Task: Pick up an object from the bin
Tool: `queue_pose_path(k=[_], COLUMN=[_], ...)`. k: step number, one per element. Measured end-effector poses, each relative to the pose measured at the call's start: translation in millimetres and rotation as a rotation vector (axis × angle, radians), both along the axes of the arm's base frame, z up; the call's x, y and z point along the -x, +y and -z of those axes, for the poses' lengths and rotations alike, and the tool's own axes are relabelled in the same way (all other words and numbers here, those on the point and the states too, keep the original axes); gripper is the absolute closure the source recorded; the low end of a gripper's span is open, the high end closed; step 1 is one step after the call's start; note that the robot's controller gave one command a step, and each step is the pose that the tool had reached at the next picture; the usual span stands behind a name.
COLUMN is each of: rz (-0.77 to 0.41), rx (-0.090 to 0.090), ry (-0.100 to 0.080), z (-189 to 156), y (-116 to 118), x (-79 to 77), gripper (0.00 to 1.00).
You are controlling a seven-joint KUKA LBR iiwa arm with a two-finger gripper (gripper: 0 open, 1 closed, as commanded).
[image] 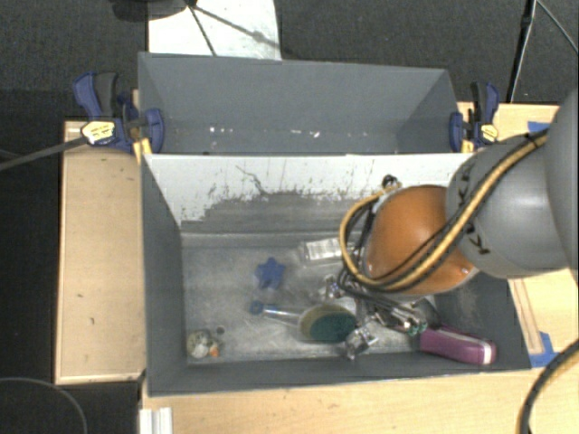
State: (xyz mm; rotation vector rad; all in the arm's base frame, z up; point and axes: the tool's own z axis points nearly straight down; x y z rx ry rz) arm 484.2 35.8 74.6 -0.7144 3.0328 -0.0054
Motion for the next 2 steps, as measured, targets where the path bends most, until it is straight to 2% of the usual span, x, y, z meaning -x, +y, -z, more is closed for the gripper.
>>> queue_pose_path(k=[1,2], rz=[-0.003,-0.052], rx=[-0.003,0.002], ry=[0.000,0.016], z=[-1.0,-133.0], y=[1.2,21.3], x=[0.3,-3.5], gripper=[1.00,1.00])
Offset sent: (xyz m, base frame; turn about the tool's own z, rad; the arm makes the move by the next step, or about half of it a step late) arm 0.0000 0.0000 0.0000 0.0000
